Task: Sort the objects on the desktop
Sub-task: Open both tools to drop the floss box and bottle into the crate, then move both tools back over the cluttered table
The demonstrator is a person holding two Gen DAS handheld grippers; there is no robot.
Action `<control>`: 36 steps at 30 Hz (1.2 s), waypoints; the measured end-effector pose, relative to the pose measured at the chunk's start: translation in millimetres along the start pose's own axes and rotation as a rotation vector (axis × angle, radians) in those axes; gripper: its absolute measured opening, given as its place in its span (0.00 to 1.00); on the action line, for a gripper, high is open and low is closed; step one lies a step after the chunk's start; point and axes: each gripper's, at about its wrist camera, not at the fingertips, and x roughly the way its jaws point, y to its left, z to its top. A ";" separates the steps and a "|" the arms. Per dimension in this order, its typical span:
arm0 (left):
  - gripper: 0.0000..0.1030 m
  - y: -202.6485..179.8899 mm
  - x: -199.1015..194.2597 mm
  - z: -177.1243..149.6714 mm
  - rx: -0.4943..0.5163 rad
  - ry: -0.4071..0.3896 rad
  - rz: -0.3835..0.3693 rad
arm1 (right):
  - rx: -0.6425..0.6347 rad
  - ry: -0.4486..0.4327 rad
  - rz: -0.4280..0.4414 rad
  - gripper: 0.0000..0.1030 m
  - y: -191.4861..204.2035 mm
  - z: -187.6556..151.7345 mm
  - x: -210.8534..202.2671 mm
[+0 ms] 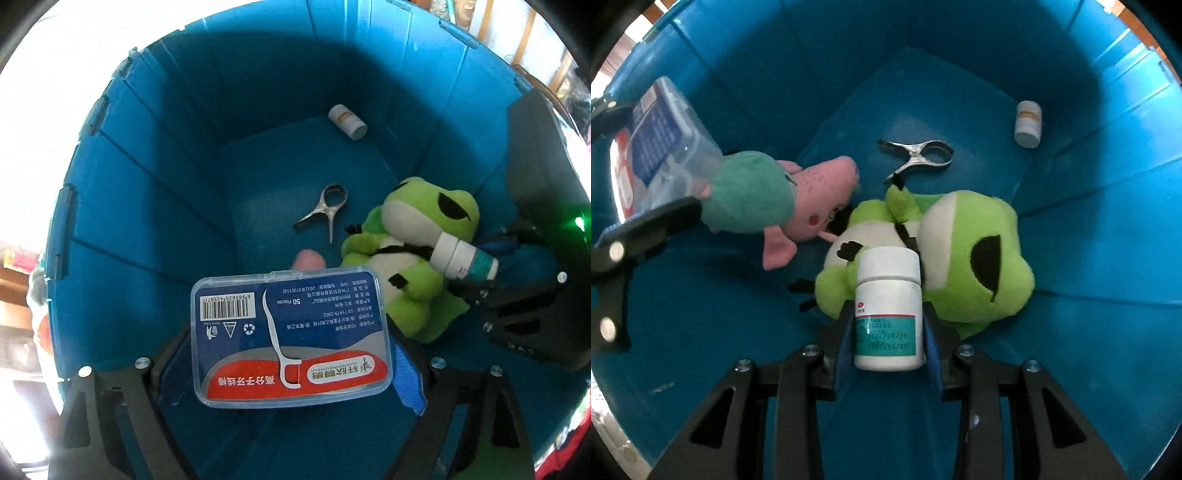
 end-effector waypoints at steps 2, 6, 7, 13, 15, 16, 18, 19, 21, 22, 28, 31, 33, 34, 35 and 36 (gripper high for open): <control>0.88 0.1 0.3 0.8 -0.012 0.004 0.002 | 0.001 0.001 0.004 0.33 -0.7 1.4 2.1; 0.88 -1.1 -1.0 1.7 -0.030 0.014 0.012 | -0.001 -0.001 -0.002 0.33 -0.4 3.0 1.8; 0.88 -0.6 -1.1 1.3 -0.035 0.016 0.005 | -0.001 -0.005 -0.005 0.33 -0.3 2.6 0.7; 0.88 -6.5 -6.9 -5.5 -0.027 0.002 -0.033 | 0.012 -0.039 -0.030 0.85 -1.0 -2.0 -8.5; 0.88 -10.8 -11.8 -7.6 -0.018 -0.019 -0.041 | 0.016 -0.050 -0.039 0.85 -1.2 -3.5 -11.6; 0.88 -11.9 -14.5 -8.3 -0.018 -0.031 -0.045 | 0.018 -0.054 -0.043 0.85 -1.3 -4.9 -13.4; 0.88 -14.4 -19.7 -9.5 -0.017 -0.057 -0.048 | 0.025 -0.063 -0.050 0.85 -1.5 -8.6 -17.5; 0.88 -15.0 -24.0 -10.6 -0.017 -0.075 -0.048 | 0.029 -0.067 -0.050 0.85 -1.5 -10.7 -19.3; 0.88 -15.9 -33.1 -13.0 -0.018 -0.111 -0.048 | 0.035 -0.077 -0.049 0.85 -1.1 -15.9 -23.4; 0.91 -15.5 -36.9 -14.1 -0.022 -0.124 -0.051 | 0.038 -0.082 -0.048 0.85 -1.0 -18.4 -25.5; 0.96 -14.1 -54.1 -16.1 -0.031 -0.167 -0.048 | 0.061 -0.124 -0.044 0.85 -0.1 -29.8 -42.1; 0.96 -14.6 -57.0 -17.6 -0.029 -0.170 -0.042 | 0.066 -0.141 -0.046 0.85 2.2 -33.8 -49.0; 0.96 -15.1 -58.5 -20.7 -0.024 -0.176 -0.028 | 0.067 -0.147 -0.047 0.85 3.7 -36.3 -51.8; 0.96 -14.8 -59.5 -22.3 -0.025 -0.176 -0.024 | 0.068 -0.150 -0.047 0.85 4.5 -37.6 -52.7; 0.96 -14.4 -60.6 -23.9 -0.026 -0.177 -0.020 | 0.071 -0.153 -0.047 0.85 5.2 -38.9 -53.6; 0.96 -13.4 -61.5 -25.5 -0.028 -0.176 -0.020 | 0.074 -0.156 -0.048 0.85 6.1 -40.1 -54.3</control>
